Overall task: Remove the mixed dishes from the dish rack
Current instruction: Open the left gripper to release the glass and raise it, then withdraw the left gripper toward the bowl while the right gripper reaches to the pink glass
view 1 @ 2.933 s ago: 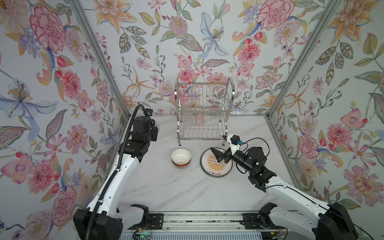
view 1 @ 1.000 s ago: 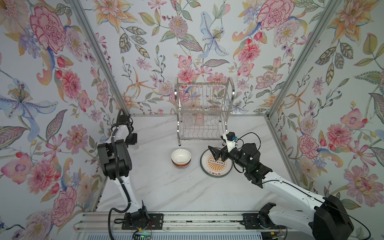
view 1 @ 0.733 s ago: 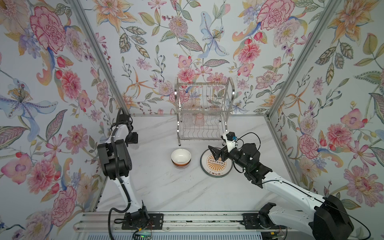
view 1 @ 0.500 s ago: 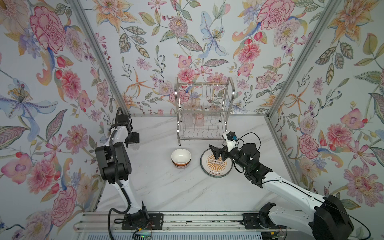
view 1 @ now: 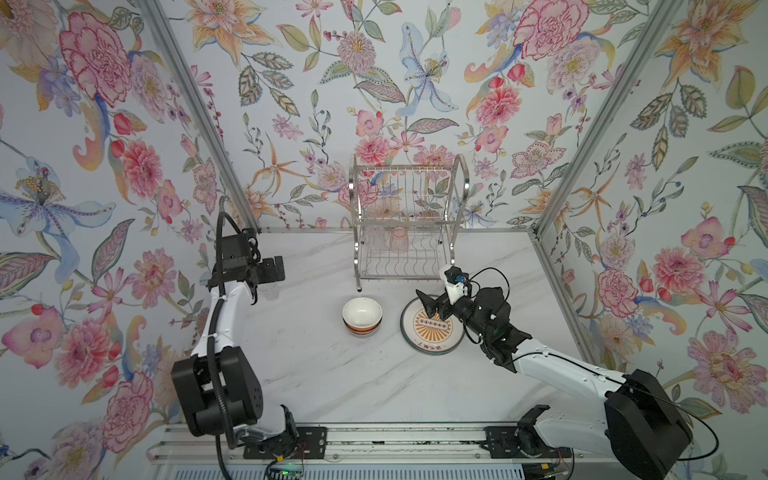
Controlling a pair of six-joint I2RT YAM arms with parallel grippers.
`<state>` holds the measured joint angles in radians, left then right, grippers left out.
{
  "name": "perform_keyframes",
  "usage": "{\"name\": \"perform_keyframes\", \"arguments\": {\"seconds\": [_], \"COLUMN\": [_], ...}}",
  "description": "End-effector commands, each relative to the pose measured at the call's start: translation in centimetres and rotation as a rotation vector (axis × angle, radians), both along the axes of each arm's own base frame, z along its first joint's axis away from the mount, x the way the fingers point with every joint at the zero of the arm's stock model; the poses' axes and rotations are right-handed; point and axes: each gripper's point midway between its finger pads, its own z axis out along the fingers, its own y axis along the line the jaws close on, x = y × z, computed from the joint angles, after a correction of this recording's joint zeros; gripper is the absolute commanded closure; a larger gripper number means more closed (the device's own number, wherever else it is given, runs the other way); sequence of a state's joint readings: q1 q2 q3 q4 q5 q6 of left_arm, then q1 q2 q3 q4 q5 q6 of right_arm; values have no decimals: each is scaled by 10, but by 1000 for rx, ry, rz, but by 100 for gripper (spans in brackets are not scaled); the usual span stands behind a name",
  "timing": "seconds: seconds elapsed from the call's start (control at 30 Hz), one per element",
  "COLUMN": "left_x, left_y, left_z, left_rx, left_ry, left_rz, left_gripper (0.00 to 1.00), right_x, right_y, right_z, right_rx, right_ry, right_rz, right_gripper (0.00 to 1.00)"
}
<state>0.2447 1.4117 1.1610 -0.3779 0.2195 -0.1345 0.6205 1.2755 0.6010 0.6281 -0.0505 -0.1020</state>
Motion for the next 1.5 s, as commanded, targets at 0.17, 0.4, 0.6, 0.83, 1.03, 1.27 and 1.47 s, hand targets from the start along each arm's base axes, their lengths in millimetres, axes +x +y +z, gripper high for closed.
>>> {"name": "perform_keyframes", "arguments": {"seconds": [0.17, 0.4, 0.6, 0.83, 1.03, 1.27, 1.47], "left_x": [-19, -45, -66, -76, -80, -77, -77], "left_y": [-75, -130, -167, -187, -205, -217, -226], "left_z": [53, 68, 75, 67, 52, 43, 39], "left_rx": [-57, -16, 38, 80, 85, 77, 79], "left_ry": [-285, -436, -599, -642, -653, -647, -635], "left_rz": [-273, -472, -610, -669, -717, -754, -784], "left_gripper": [1, 1, 1, 1, 1, 1, 1], "right_x": [25, 55, 84, 114, 144, 180, 210], "right_y": [12, 26, 36, 53, 51, 50, 53], "right_z": [-4, -19, -33, -49, -62, -80, -92], "right_rx": [41, 20, 4, -44, -62, -115, -132], "right_ry": [-78, -77, -100, -118, -129, -137, -138], "right_rz": [36, 53, 54, 84, 73, 64, 70], "right_gripper": [1, 1, 1, 1, 1, 1, 1]}}
